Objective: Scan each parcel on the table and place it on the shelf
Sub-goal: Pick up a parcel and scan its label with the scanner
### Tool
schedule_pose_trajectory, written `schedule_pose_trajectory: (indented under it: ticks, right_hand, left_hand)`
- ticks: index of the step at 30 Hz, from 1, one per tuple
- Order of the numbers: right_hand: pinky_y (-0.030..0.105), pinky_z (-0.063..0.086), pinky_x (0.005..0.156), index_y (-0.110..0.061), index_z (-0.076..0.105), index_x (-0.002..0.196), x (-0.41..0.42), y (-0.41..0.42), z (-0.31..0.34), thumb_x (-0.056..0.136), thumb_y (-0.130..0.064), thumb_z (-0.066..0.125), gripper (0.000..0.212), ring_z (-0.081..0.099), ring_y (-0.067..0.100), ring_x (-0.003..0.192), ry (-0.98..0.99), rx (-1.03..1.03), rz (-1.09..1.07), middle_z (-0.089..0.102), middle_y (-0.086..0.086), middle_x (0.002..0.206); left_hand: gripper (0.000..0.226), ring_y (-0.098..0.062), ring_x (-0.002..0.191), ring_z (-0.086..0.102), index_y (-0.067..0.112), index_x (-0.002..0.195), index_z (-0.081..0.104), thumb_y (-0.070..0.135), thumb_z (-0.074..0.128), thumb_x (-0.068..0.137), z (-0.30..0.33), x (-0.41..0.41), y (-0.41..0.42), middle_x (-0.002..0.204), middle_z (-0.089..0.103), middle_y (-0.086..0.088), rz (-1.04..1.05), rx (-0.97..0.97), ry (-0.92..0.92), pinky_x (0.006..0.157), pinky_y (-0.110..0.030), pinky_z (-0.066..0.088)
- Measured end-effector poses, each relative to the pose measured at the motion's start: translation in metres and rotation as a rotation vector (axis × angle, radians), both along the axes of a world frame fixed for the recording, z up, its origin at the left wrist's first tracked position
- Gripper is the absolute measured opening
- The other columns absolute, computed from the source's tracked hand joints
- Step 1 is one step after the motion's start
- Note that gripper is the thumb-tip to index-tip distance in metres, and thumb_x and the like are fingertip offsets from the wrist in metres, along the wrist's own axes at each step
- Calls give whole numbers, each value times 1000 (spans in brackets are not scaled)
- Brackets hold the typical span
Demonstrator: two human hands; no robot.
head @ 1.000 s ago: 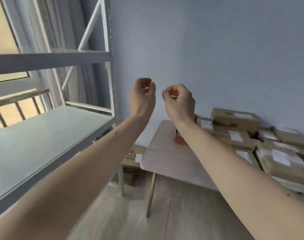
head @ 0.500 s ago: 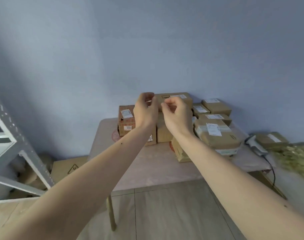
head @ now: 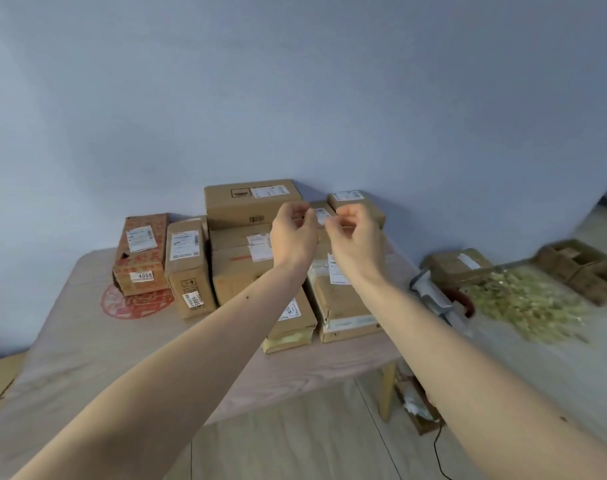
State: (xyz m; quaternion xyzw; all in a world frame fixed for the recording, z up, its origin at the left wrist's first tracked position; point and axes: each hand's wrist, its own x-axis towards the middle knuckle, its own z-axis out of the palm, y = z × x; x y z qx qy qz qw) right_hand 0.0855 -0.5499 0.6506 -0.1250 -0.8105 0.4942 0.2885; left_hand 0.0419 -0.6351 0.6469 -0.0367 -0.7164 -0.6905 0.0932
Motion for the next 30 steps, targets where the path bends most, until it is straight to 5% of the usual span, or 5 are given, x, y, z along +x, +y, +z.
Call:
schedule_pose_trajectory:
  ticks: [7, 14, 19, 24, 30]
  right_hand:
    - [19, 47, 79, -19, 59, 110, -43, 101, -31, 95, -26, 62, 17, 63, 8, 91, -66, -16, -45, 63, -9, 99]
    - [3, 38, 67, -18, 58, 116, -96, 192, -62, 94, -29, 64, 25, 63, 7, 95, -142, -47, -67, 61, -14, 98]
    - [0, 39, 67, -19, 57, 116, -123, 246, -93, 94, -27, 65, 24, 58, -1, 85, -234, -53, -58, 56, -21, 92]
    - [21, 43, 82, -17, 60, 112, -139, 308, -133, 94, -27, 66, 22, 60, 6, 90, -339, -73, -77, 63, -8, 100]
    - [25, 43, 84, -11, 60, 117, -151, 386, -194, 94, -24, 66, 27, 60, 14, 96, -501, -103, -72, 62, -3, 100]
  left_hand:
    - [10, -7, 95, 61, 23, 108, 59, 24, 55, 98, -35, -57, 90, 98, 62, 14, -86, -35, -73, 78, -22, 49]
    - [24, -2, 102, 57, 19, 123, 58, 25, 54, 99, -76, -120, 156, 119, 60, 7, -204, -41, -145, 75, -15, 43]
    - [20, 3, 95, 56, 18, 118, 60, 22, 55, 99, -103, -148, 209, 109, 60, 10, -266, -69, -212, 76, -16, 45]
    - [18, -14, 104, 62, 18, 113, 62, 21, 58, 97, -141, -159, 268, 104, 64, 7, -289, -58, -358, 96, -37, 53]
    - [29, -18, 106, 63, 17, 118, 62, 33, 54, 96, -200, -161, 333, 106, 66, 2, -251, -62, -597, 99, -46, 52]
